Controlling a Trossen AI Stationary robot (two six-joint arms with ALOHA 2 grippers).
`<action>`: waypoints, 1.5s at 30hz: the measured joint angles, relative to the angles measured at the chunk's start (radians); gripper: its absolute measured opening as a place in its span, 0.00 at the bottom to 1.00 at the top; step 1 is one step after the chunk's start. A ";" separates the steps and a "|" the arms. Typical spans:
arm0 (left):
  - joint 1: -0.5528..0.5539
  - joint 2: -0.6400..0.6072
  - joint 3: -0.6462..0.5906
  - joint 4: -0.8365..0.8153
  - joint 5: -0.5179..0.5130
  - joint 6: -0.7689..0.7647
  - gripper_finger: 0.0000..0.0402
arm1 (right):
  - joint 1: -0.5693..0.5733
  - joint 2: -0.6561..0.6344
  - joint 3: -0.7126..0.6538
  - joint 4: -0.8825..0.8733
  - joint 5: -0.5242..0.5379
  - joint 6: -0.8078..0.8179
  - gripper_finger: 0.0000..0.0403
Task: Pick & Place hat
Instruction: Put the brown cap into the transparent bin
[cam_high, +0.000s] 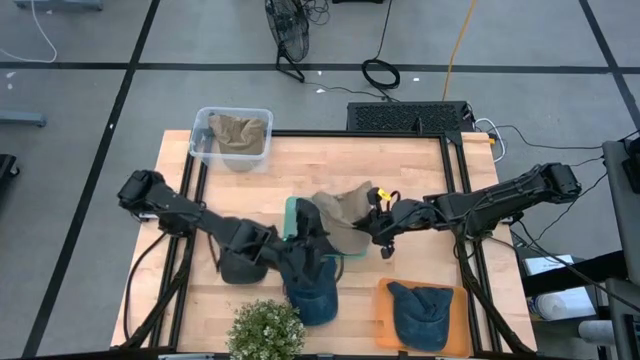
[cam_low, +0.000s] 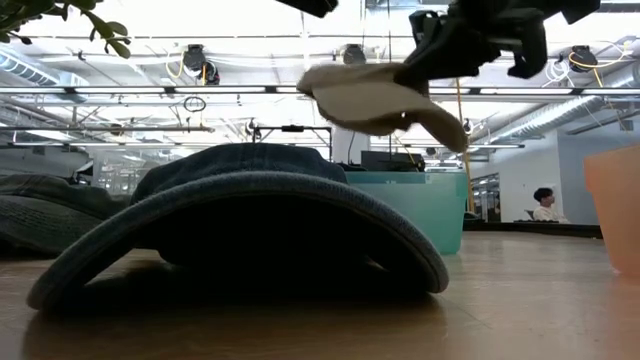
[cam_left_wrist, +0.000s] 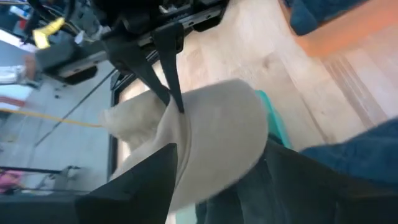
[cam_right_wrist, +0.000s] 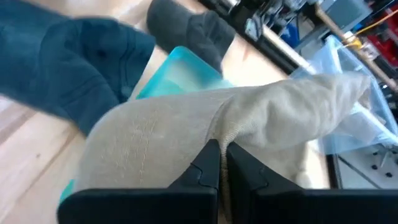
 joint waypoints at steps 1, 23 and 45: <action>-0.018 -0.005 0.000 -0.015 -0.029 -0.007 0.64 | -0.003 0.000 0.000 -0.006 0.000 0.000 0.00; -0.179 -0.040 0.000 -0.388 -0.106 -0.611 0.64 | -0.031 0.000 0.000 -0.018 -0.003 0.020 0.00; -0.008 -0.026 -0.001 -0.005 -0.012 -0.282 0.64 | 0.039 0.016 0.000 0.118 -0.006 0.031 0.00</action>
